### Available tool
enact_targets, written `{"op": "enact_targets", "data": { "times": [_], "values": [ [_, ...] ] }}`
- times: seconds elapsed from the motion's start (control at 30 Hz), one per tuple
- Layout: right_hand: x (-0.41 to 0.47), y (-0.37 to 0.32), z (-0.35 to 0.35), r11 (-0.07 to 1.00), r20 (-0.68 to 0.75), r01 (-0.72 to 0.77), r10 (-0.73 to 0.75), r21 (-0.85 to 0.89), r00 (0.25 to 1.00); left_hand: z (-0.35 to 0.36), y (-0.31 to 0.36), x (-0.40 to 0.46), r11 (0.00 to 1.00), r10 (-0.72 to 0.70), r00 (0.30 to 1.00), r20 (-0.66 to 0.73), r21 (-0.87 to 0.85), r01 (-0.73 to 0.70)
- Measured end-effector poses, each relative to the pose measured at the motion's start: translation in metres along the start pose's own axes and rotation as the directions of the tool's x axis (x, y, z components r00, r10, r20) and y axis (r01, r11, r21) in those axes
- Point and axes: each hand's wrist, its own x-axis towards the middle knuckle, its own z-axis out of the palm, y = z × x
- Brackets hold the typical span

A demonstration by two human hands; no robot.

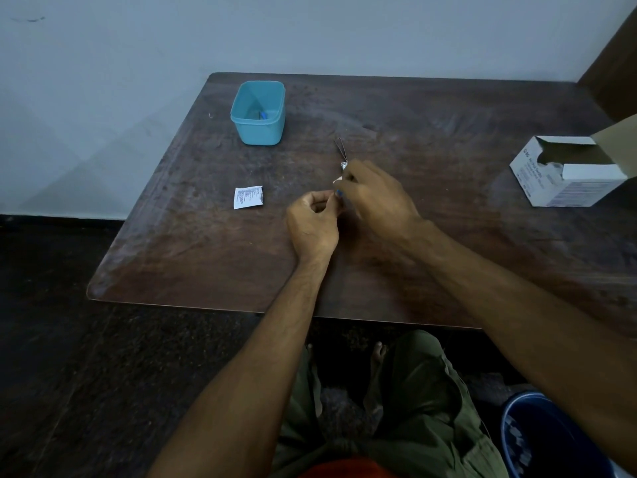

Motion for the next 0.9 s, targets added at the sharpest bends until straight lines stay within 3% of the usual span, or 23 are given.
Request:
{"op": "enact_targets", "data": {
  "times": [0.17, 0.27, 0.3, 0.37, 0.43, 0.47, 0.57, 0.7, 0.9],
  "values": [
    [0.008, 0.025, 0.005, 0.981, -0.017, -0.190, 0.191, 0.047, 0.981, 0.001, 0.003, -0.002, 0.995, -0.030, 0.998, 0.050, -0.098, 0.035],
    [0.008, 0.022, 0.004, 0.920, -0.095, -0.257, 0.296, 0.296, 0.950, 0.000, 0.006, -0.003, 0.989, -0.042, 0.997, 0.066, -0.136, 0.051],
    [0.008, 0.020, 0.003, 0.853, -0.124, -0.291, 0.376, 0.433, 0.918, 0.000, 0.007, -0.003, 0.988, -0.044, 0.997, 0.069, -0.142, 0.054],
    [0.011, 0.021, 0.000, 0.606, -0.091, -0.374, 0.597, 0.702, 0.797, -0.001, 0.008, -0.004, 0.988, -0.047, 0.996, 0.076, -0.146, 0.057],
    [0.014, 0.022, -0.001, 0.325, 0.026, -0.400, 0.749, 0.857, 0.662, -0.001, 0.009, -0.005, 0.985, -0.049, 0.995, 0.086, -0.163, 0.063],
    [0.013, 0.023, 0.000, 0.233, 0.072, -0.399, 0.783, 0.887, 0.618, -0.002, 0.010, -0.005, 0.981, -0.058, 0.994, 0.091, -0.182, 0.074],
    [0.005, 0.014, 0.004, 0.120, 0.167, -0.407, 0.781, 0.906, 0.602, -0.003, 0.013, -0.005, 0.955, -0.124, 0.985, 0.119, -0.254, 0.151],
    [0.000, -0.005, 0.013, 0.097, 0.230, -0.435, 0.736, 0.895, 0.637, -0.004, 0.015, -0.005, 0.943, -0.165, 0.972, 0.168, -0.263, 0.205],
    [0.003, -0.023, 0.009, -0.005, 0.258, -0.375, 0.734, 0.927, 0.628, -0.006, 0.016, -0.007, 0.955, -0.146, 0.966, 0.212, -0.226, 0.194]
  ]
}}
